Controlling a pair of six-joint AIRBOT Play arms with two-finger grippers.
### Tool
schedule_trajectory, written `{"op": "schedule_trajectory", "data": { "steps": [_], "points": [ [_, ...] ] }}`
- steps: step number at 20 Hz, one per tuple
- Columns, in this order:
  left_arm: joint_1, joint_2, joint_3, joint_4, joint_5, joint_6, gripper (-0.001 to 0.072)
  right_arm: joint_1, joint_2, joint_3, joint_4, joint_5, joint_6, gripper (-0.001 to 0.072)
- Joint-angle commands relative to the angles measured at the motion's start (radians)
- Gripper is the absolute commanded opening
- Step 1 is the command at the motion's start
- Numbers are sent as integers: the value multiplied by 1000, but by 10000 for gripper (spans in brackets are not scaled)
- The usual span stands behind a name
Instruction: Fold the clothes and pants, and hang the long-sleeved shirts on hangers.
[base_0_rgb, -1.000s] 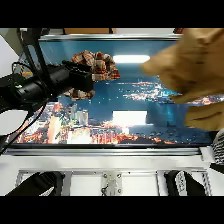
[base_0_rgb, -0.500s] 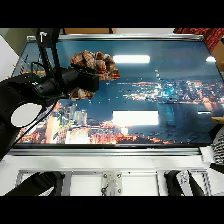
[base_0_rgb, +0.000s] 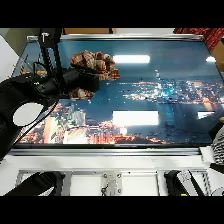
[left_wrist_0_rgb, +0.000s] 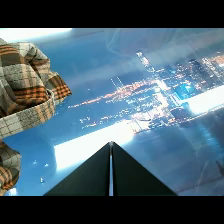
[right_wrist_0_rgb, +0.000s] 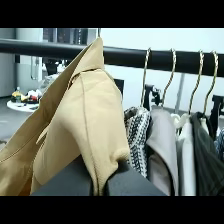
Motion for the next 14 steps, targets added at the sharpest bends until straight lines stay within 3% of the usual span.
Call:
{"op": "schedule_trajectory", "data": {
  "steps": [1, 14],
  "points": [
    [1, 0, 0, 0, 0, 0, 15, -3, 2, 6, -4, -19, 0, 8],
    [1, 0, 0, -1, -3, 0, 15, -5, -51, 5, -84, -10, 1, 8]
  ]
}}
